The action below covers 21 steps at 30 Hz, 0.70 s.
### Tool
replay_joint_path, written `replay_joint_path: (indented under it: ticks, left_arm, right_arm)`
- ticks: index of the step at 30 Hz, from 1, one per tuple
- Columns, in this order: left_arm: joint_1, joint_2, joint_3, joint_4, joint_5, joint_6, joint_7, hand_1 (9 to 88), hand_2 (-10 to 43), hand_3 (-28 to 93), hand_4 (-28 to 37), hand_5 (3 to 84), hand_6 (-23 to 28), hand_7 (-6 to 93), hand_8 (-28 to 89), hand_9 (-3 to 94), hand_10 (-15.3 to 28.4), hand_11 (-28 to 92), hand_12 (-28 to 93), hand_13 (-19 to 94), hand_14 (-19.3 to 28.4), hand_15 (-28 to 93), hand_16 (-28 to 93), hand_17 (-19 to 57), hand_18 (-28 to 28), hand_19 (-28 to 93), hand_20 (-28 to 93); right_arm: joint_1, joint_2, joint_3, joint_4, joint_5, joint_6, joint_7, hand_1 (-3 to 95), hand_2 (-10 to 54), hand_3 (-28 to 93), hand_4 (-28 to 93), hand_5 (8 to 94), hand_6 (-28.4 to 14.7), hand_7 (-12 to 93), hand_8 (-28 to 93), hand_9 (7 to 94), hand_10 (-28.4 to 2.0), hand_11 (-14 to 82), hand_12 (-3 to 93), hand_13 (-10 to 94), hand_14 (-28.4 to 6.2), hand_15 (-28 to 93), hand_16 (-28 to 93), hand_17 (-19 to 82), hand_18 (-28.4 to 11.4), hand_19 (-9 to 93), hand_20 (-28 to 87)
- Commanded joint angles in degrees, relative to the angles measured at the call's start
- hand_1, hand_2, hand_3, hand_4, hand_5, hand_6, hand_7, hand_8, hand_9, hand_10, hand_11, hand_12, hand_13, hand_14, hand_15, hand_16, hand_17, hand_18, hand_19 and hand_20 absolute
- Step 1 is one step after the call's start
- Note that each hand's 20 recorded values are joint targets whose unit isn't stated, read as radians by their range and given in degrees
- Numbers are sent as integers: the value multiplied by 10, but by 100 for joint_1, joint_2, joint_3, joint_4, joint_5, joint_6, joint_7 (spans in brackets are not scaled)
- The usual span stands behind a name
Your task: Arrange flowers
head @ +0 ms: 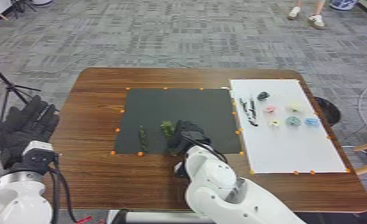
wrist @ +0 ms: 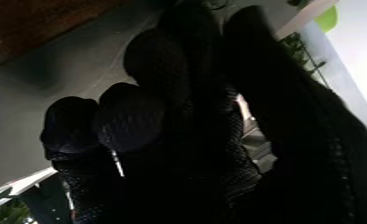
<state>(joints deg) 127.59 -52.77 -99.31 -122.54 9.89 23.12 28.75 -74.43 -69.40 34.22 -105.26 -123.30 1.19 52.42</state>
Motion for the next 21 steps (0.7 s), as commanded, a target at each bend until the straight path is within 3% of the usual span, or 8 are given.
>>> replay_joint_path:
  ticks: [1, 3, 5, 11, 13, 16, 21]
  left_arm:
    - [84, 14, -24, -10, -36, -56, 73, 237, 178, 753, -283, 414, 84, 164, -107, 289, 140, 251, 80, 214, 129, 289, -58, -53, 109, 252, 109]
    - [75, 13, -8, -6, -52, -36, 92, 237, 178, 753, -283, 413, 84, 164, -107, 288, 138, 251, 80, 213, 129, 289, -58, -53, 109, 252, 109]
    - [99, -1, -20, -17, -59, -46, 100, 236, 178, 754, -283, 411, 83, 163, -107, 283, 137, 249, 80, 213, 129, 289, -57, -52, 109, 252, 109]
    - [137, -9, -46, -24, -80, -68, 142, 237, 177, 754, -283, 409, 83, 164, -107, 280, 136, 248, 81, 212, 129, 289, -57, -53, 109, 252, 109]
    - [151, -15, -58, -28, -96, -72, 150, 237, 177, 754, -283, 409, 83, 164, -106, 281, 136, 250, 81, 212, 129, 289, -57, -52, 109, 251, 109]
    - [156, -27, -64, -37, -217, -128, 172, 237, 177, 754, -283, 409, 83, 164, -107, 280, 136, 251, 81, 213, 129, 289, -57, -53, 109, 252, 109]
    - [197, -33, -83, -47, -211, -111, 196, 237, 177, 753, -283, 409, 83, 163, -107, 280, 136, 251, 82, 213, 129, 289, -57, -53, 109, 252, 109]
  right_arm:
    - [2, 23, -2, -7, -152, -3, -10, 401, -95, 698, -196, 740, -31, 399, 187, 733, -162, 492, 394, 701, -146, 730, 418, 440, -280, 932, 401]
    - [8, 34, 7, -17, -158, -28, -10, 377, -95, 708, -199, 737, -34, 395, 172, 731, -164, 493, 391, 700, -146, 731, 417, 440, -280, 932, 401]
    - [8, 63, -1, -19, -168, -22, 6, 337, -95, 738, -216, 735, -37, 410, 79, 729, -164, 496, 386, 699, -147, 731, 416, 438, -281, 932, 400]
    - [0, 156, -51, -64, -395, 125, -64, 348, -95, 748, -225, 708, -40, 418, 136, 715, -165, 500, 389, 695, -147, 729, 419, 437, -280, 932, 397]
    - [26, 140, -45, -51, -393, 138, -60, 332, -95, 760, -232, 672, -52, 460, 39, 712, -167, 502, 387, 697, -143, 729, 415, 444, -278, 932, 399]
    - [35, 143, -40, -45, -447, 72, -72, 321, -95, 769, -226, 626, -68, 536, -139, 728, -167, 483, 376, 721, -127, 709, 415, 466, -273, 932, 406]
    - [1, 181, -16, -169, -389, -12, -96, 329, -95, 767, -226, 605, -71, 560, -124, 732, -168, 476, 373, 727, -123, 700, 423, 470, -271, 932, 407]
